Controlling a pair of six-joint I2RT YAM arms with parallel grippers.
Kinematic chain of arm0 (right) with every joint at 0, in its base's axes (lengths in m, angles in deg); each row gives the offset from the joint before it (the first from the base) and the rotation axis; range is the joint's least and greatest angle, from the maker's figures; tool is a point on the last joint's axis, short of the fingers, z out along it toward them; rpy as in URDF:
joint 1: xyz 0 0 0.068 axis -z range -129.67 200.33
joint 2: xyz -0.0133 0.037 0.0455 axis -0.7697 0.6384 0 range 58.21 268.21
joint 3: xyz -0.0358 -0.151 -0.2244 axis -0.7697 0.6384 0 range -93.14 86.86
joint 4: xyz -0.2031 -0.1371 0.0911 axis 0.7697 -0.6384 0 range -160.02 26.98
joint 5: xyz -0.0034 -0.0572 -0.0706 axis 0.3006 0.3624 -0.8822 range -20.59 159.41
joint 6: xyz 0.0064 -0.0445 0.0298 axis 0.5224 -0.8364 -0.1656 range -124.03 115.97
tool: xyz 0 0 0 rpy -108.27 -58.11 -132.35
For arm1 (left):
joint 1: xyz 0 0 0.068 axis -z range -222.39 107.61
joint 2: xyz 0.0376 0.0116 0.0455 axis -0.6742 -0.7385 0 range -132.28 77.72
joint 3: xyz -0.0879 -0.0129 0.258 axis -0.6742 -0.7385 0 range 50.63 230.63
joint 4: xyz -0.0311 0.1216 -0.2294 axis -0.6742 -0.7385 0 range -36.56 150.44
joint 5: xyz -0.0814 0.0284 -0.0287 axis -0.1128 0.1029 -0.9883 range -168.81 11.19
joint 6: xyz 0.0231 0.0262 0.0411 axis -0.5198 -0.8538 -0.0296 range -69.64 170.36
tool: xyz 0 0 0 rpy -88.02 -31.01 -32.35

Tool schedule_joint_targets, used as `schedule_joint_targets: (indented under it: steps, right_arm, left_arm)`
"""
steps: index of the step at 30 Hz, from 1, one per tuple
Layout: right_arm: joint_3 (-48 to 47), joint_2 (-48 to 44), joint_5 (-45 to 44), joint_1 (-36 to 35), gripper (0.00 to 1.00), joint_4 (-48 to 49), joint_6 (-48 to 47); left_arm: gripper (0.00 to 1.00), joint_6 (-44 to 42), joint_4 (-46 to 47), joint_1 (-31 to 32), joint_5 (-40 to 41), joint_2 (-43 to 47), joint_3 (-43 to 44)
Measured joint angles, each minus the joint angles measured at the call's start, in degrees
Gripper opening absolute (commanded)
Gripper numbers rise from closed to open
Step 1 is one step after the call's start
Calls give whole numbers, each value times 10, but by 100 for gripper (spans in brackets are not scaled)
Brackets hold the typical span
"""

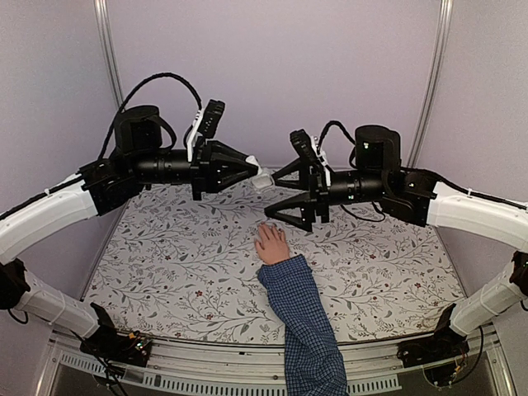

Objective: Paint the nails
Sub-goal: Place the nail polish bottle at the center of the board.

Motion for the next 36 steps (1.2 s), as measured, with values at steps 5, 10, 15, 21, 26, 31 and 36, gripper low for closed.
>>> schedule_joint_targets:
  steps: [5,10,15,21,26,31,36]
  right_arm:
    - [39,-7,-14,23,99,12,16]
    - [93,-41,-47,47,99,31,34]
    - [149,-91,-89,71,99,52,62]
    - [200,-140,-126,88,99,77,90]
    - [215,-154,-139,91,99,85,99]
    - [219,-158,-142,91,99,91,105]
    - [221,-158,-142,91,99,94,107]
  left_arm:
    - [0,28,30,-35,33,12,-29]
    - [0,66,65,-75,124,25,-98]
    - [0,101,84,-119,207,27,-159]
    - [0,128,125,-134,296,31,-232]
    - [0,138,172,-134,346,23,-286]
    - [0,142,214,-134,369,-17,-316]
    - [0,147,258,-134,384,-60,-346]
